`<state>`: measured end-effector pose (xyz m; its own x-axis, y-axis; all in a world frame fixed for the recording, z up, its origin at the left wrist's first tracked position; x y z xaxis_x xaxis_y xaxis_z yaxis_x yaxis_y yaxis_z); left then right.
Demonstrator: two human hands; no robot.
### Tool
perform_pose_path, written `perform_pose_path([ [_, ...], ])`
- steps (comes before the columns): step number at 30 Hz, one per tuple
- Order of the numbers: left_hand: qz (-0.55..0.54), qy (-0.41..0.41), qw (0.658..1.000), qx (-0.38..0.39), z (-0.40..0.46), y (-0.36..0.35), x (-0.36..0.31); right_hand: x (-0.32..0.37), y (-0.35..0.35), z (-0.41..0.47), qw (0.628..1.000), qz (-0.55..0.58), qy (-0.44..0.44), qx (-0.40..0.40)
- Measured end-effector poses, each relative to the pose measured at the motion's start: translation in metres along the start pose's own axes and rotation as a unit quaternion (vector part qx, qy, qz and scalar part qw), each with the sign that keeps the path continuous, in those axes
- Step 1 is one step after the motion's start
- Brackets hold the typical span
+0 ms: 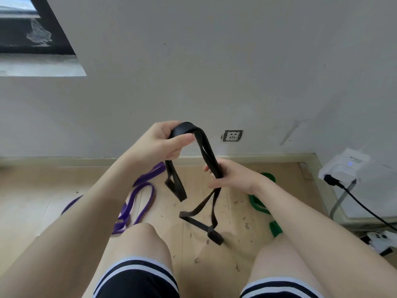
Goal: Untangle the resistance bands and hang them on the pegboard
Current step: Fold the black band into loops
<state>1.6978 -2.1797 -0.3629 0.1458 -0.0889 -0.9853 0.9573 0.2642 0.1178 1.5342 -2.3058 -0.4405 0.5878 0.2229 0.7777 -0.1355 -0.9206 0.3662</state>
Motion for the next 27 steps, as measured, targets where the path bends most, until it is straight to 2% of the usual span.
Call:
perform_pose_path([
  [2, 0.007, 0.003, 0.999, -0.047, 0.0, 0.002, 0.003, 0.0, 0.003, 0.002, 0.994, -0.012, 0.015, -0.104],
  [6, 0.05, 0.007, 0.986, -0.157, 0.0, 0.014, 0.018, 0.009, 0.025, -0.003, 0.954, 0.208, 0.046, -0.209],
  [9, 0.161, 0.005, 0.978, -0.132, 0.003, 0.012, 0.035, 0.023, 0.041, -0.006, 0.922, 0.299, 0.071, -0.236],
  [11, 0.211, 0.027, 0.973, -0.085, 0.005, 0.006, 0.052, 0.036, 0.047, -0.008, 0.904, 0.35, 0.097, -0.226],
  [13, 0.262, 0.064, 0.963, -0.02, 0.008, -0.003, 0.069, 0.051, 0.048, -0.009, 0.901, 0.357, 0.122, -0.213],
  [15, 0.28, 0.084, 0.956, 0.018, 0.012, -0.014, 0.082, 0.063, 0.044, -0.01, 0.914, 0.321, 0.142, -0.204],
  [17, 0.253, 0.091, 0.963, 0.023, 0.017, -0.023, 0.086, 0.071, 0.043, -0.01, 0.929, 0.253, 0.159, -0.22],
  [21, 0.118, 0.019, 0.992, -0.035, 0.03, -0.035, 0.07, 0.081, 0.053, -0.012, 0.937, 0.09, 0.195, -0.277],
  [23, 0.069, -0.03, 0.994, -0.082, 0.038, -0.038, 0.056, 0.084, 0.057, -0.008, 0.932, 0.003, 0.205, -0.298],
  [25, 0.095, -0.062, 0.989, -0.091, 0.046, -0.04, 0.049, 0.084, 0.061, -0.006, 0.929, -0.046, 0.198, -0.309],
  [27, 0.176, -0.077, 0.979, -0.065, 0.048, -0.04, 0.049, 0.08, 0.067, -0.006, 0.923, -0.094, 0.192, -0.32],
])
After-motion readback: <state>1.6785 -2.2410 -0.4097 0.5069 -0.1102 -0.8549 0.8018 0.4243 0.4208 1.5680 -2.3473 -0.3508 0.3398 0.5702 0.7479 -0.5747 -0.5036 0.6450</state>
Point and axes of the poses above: each hand's wrist, its own z-axis towards the middle knuckle, its own y-axis out of the back of the hand, x = y × z, the point moved 1 cm from there along z, towards the middle knuckle, and after that the axes turned 11 degrees about -y, right-handed, at the moved point
